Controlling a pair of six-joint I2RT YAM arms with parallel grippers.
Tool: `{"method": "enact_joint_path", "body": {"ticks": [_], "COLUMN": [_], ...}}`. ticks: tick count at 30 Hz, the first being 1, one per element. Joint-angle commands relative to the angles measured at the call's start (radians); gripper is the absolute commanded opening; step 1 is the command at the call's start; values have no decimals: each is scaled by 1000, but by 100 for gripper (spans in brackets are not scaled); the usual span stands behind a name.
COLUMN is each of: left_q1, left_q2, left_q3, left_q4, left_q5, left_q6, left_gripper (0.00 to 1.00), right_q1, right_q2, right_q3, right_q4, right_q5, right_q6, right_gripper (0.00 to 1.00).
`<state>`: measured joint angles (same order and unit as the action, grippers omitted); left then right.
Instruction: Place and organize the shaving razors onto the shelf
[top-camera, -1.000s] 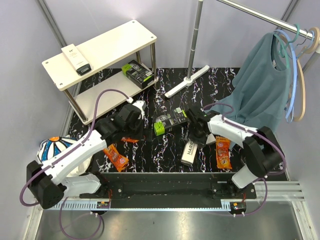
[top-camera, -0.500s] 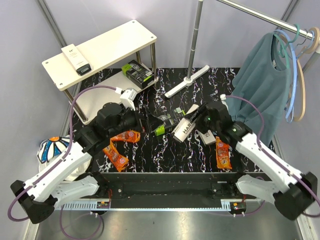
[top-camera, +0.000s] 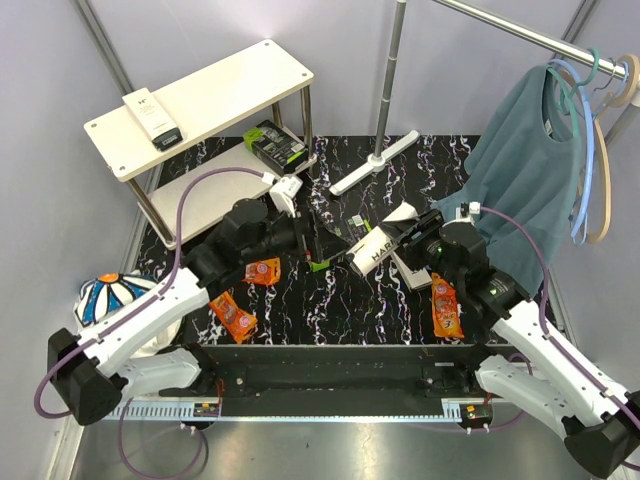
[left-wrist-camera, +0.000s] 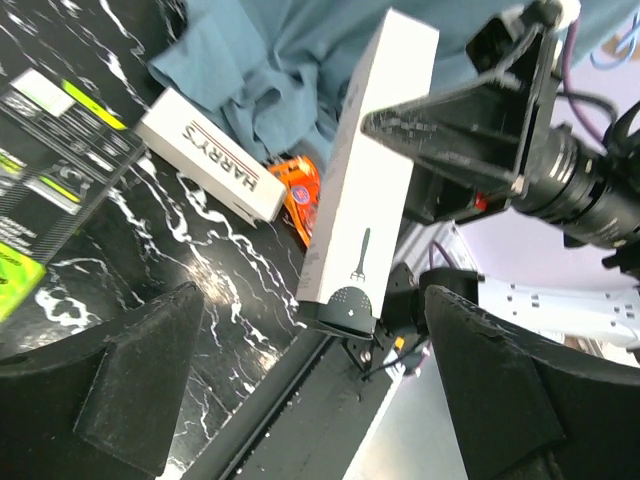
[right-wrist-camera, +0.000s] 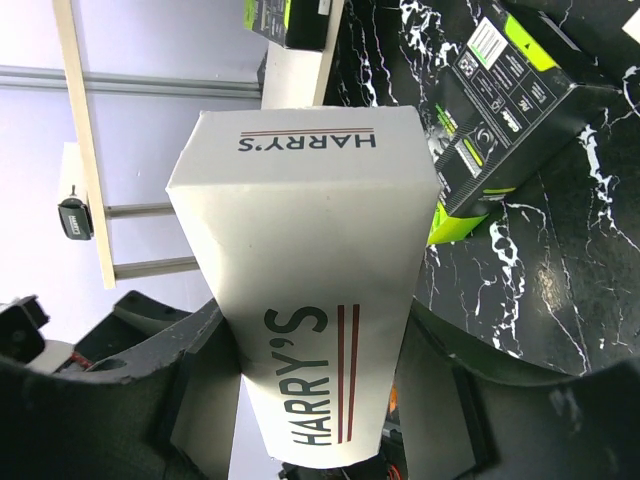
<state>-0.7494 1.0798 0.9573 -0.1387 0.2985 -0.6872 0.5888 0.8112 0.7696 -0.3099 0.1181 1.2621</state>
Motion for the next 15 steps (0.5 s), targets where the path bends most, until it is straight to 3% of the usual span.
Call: {"method": "enact_joint_path", "body": {"ticks": [1, 15], "left_q1": [-27, -142], "left_q2": [31, 170], "left_q3": [49, 169], "left_q4": [79, -71], "left_q5": [63, -31], "left_q6": [20, 155], "left_gripper": [93, 87], "right_q1": [-3, -3], "right_q2": [-3, 57], "right_q3": [31, 73], "right_q4": [65, 43], "right_q5": [28, -14], "right_q6": [16, -9], "right_gripper": [35, 35]}}
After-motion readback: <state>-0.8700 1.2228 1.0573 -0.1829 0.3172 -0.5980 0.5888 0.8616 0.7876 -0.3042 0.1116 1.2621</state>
